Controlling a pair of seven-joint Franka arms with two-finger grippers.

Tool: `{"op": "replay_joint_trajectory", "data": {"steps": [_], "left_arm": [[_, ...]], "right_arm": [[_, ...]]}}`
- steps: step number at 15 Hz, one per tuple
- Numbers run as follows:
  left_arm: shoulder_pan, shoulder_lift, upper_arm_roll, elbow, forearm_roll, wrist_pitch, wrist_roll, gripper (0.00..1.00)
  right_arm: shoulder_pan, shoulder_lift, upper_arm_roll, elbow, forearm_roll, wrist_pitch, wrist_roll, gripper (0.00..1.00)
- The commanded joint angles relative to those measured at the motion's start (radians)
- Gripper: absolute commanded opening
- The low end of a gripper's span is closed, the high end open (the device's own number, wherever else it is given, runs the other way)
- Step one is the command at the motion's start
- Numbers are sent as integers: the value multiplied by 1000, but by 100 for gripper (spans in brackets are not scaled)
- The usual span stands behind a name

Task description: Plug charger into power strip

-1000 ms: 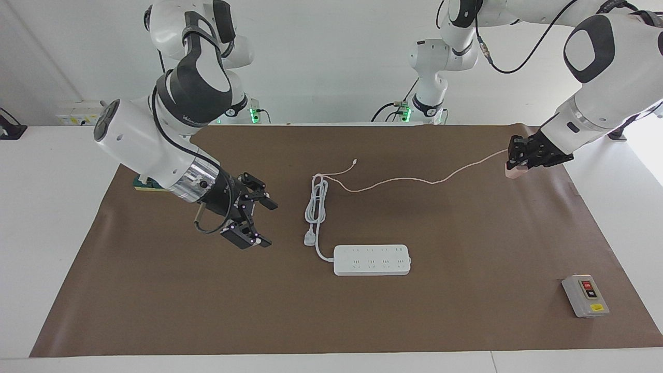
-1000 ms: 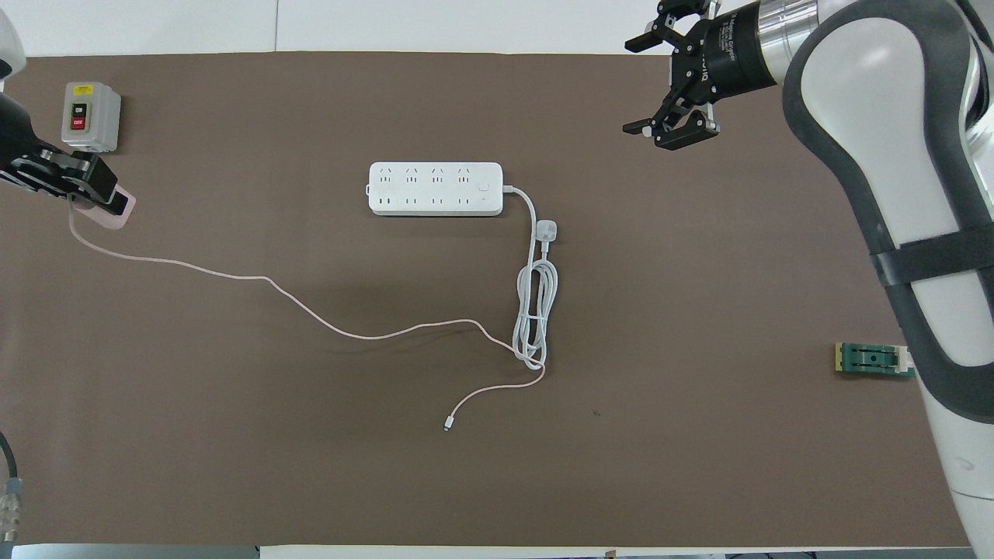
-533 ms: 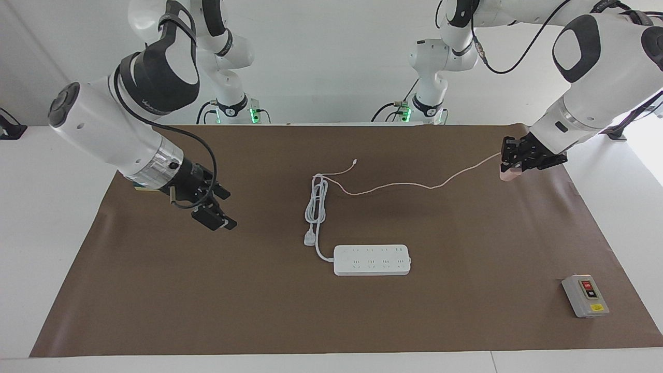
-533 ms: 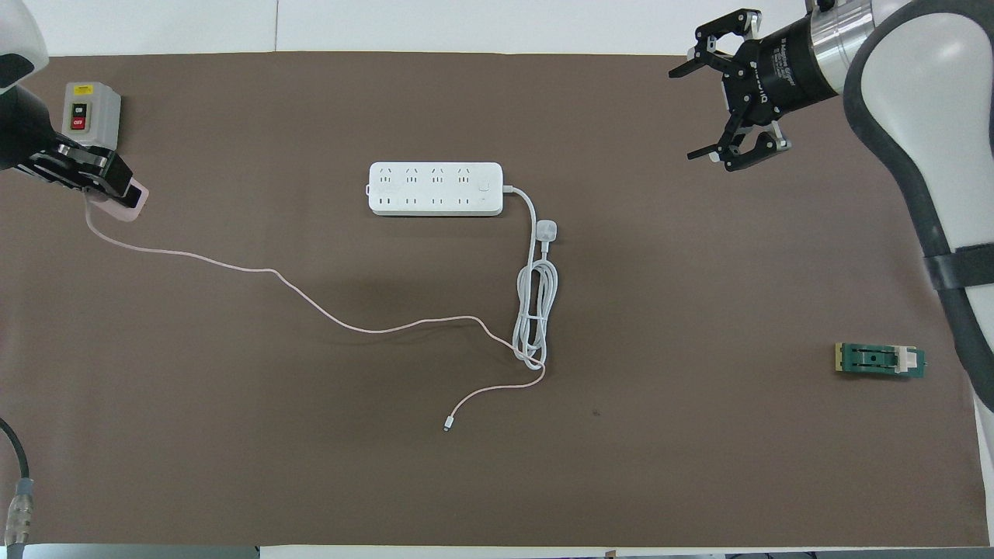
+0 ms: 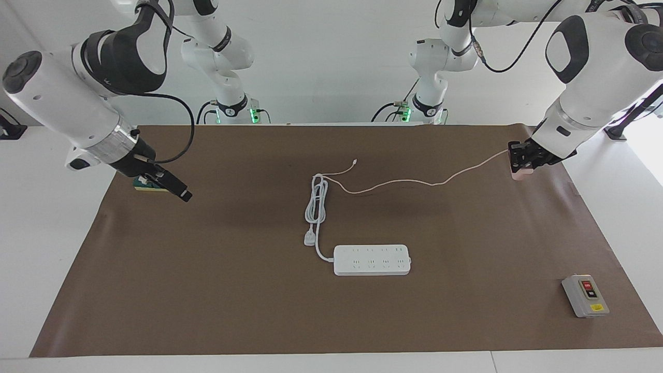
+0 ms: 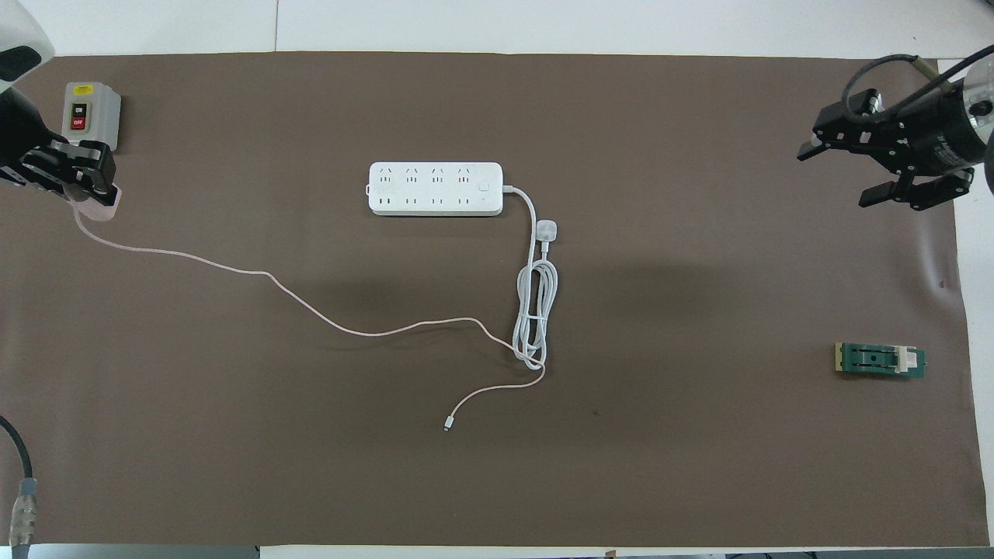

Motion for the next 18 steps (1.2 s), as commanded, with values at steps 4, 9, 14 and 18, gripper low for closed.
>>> {"op": "replay_joint_trajectory", "data": {"steps": [4,9,14,18], "left_arm": [[-36,26,1,10,-13,32,-509,0],[-94,80,-1,10,-60,118,-873,0],[-157,135,-1,10,-63,199,-1176,0],[-209,200,-1,11,-63,293,-1515,0]], "right_arm": [[5,-170,-20,-104,-122,-46,-380,100],[57,-233,-74,-91,-197,-153,-492,100],[60,-244,-64,-114,-257,-138,-528,100],[58,-237,-63,-88,-257,-137,-526,100]]}}
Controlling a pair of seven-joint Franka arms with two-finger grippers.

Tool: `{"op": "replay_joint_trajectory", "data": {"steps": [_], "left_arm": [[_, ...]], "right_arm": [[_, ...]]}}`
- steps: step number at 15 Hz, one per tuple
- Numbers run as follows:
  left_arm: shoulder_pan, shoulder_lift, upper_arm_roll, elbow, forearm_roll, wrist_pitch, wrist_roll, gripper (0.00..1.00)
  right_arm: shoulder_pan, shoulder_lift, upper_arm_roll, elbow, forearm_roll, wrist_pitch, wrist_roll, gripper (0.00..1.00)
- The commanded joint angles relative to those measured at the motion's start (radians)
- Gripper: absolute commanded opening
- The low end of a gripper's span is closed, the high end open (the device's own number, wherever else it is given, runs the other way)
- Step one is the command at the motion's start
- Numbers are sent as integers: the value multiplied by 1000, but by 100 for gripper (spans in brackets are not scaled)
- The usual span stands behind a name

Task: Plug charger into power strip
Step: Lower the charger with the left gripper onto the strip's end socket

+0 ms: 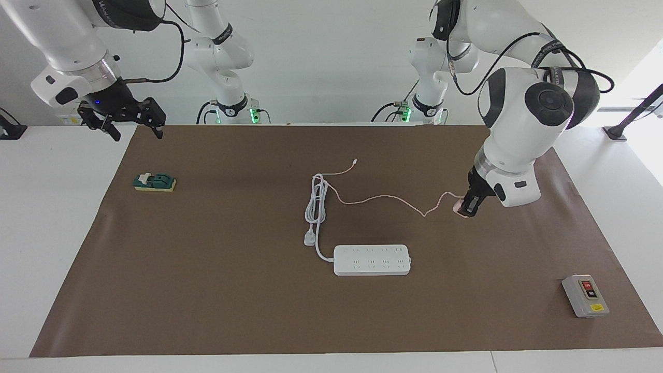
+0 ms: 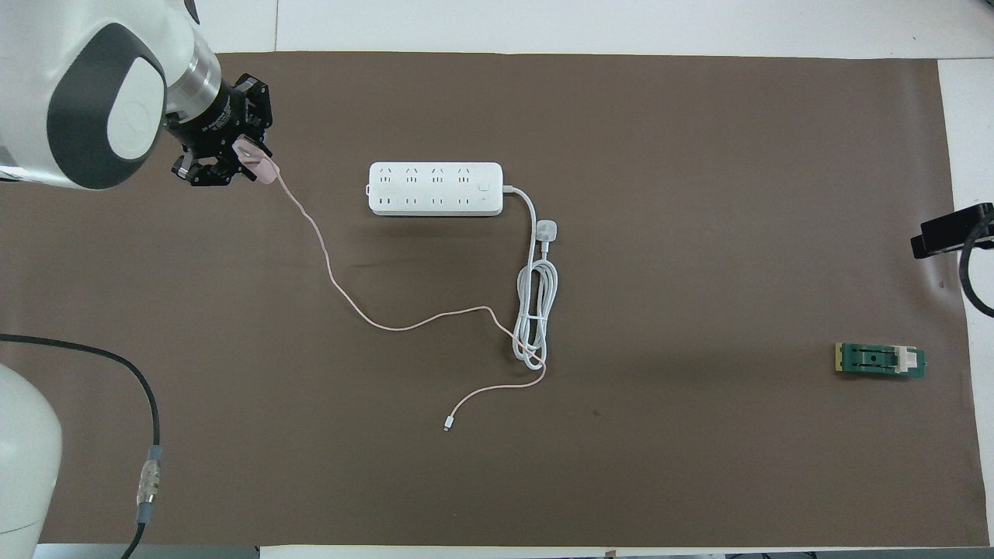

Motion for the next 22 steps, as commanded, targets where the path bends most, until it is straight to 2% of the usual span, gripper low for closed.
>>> {"op": "replay_joint_trajectory", "data": {"steps": [1,4,8,22], "left_arm": [[-48,54,15,10,-9,78,-217,0],[-93,118,18,10,-6,179,-418,0],[-139,185,26,10,2,216,-559,0],[-162,225,23,-4,26,216,-575,0]], "right_arm": [[2,-15,0,-8,-14,12,-22,100],[-2,-22,-2,-8,-4,-11,-20,100],[-9,-39,4,-15,-2,-43,-19,100],[-2,-45,4,-20,-4,-46,-17,100]]}}
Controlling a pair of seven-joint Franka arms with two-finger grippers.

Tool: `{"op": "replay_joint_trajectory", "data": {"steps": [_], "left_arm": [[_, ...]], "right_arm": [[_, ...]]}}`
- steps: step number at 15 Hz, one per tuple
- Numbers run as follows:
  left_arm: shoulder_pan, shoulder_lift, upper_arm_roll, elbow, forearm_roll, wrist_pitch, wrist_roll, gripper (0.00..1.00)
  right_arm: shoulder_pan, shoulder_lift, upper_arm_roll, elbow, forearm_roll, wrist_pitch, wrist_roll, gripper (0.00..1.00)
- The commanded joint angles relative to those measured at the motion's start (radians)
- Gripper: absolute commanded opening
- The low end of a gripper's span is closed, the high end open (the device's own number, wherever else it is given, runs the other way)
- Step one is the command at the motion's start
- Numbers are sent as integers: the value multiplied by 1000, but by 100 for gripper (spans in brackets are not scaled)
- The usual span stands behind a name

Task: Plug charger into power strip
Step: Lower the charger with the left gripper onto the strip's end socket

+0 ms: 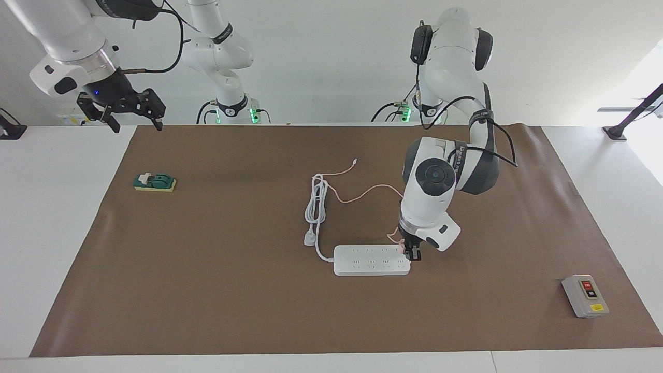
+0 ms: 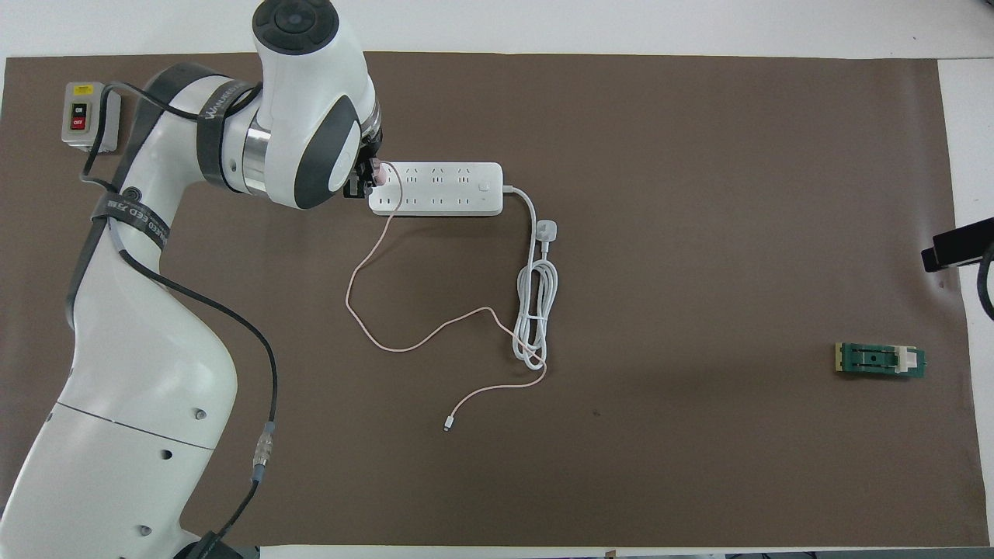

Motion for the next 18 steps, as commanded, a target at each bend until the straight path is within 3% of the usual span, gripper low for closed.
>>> {"op": "replay_joint_trajectory", "data": {"steps": [1,18], "left_arm": [[-19,5,13,-4,13,5,-21,0],[-29,4,10,-73,5,45,-15,0]], "right_arm": [[-2,-20,4,-20,-4,-3,-17,100],[0,-20,4,-20,-4,-3,-22,100]]}}
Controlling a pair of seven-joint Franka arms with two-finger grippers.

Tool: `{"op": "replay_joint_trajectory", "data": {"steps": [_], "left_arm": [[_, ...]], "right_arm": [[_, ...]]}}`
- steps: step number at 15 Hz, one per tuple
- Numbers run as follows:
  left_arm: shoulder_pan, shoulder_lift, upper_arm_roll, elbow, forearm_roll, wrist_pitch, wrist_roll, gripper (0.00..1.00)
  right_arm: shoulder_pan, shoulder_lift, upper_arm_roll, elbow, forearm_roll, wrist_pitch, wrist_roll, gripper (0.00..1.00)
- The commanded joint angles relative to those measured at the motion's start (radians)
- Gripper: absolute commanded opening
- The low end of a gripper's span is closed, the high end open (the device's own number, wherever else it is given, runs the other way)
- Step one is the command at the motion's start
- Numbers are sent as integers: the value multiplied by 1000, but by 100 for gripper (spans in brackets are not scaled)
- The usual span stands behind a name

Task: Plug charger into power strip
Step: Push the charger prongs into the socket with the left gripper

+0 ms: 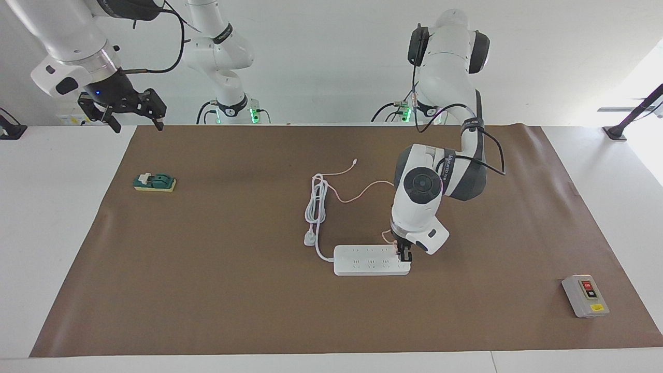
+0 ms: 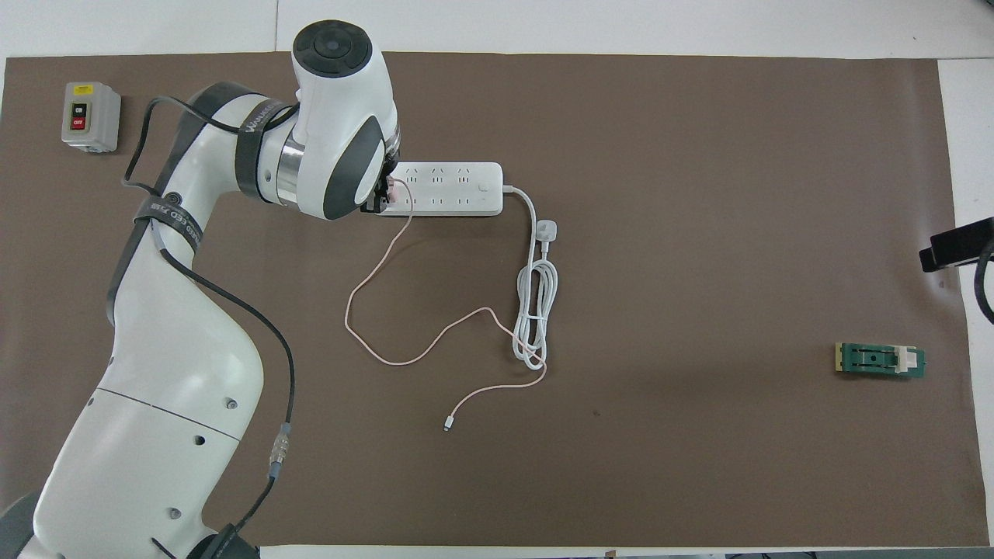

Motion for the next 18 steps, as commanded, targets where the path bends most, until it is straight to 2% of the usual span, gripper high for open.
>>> {"op": "replay_joint_trajectory", "data": {"steps": [1,18], "left_arm": [[-12,-8,10,-41,5,23,-13,0],[-12,-24,10,-93,5,29,1,0]], "right_arm": [[-1,-20,2,-22,-4,-3,-22,100],[-4,-20,2,-20,-4,-3,-22,100]]}}
